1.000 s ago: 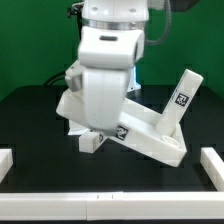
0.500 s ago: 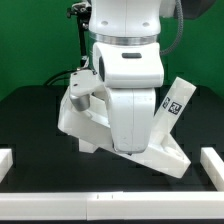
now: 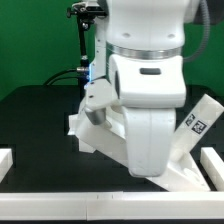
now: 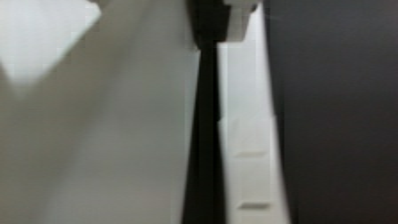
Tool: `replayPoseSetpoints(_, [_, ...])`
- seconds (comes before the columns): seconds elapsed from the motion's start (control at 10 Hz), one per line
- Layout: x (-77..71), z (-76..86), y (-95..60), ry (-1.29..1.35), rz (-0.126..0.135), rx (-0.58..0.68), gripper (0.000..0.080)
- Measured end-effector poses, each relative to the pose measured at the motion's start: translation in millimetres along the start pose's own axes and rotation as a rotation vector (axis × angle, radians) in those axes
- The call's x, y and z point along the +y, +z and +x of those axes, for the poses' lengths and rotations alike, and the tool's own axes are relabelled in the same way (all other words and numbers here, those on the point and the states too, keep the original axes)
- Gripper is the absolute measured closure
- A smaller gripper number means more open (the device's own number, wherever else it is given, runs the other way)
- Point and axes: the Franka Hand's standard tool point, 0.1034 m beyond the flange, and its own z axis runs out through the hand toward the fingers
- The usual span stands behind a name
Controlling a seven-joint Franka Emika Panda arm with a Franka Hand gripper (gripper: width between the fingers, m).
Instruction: Assemble desk
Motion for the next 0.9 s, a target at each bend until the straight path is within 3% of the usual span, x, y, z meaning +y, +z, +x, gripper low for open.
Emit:
replayPoseSetpoints(0.1, [0.1, -4.2, 1.7, -0.001, -0.025, -0.001, 0.0733])
replayPoseSetpoints(0.6, [-0.3, -9.2, 11.2, 0.03, -0.006, -0.003, 0.0733])
replayPoseSetpoints(0.9, [3.4, 9.7, 20.7, 0.08, 0.014, 0.009, 0.0733])
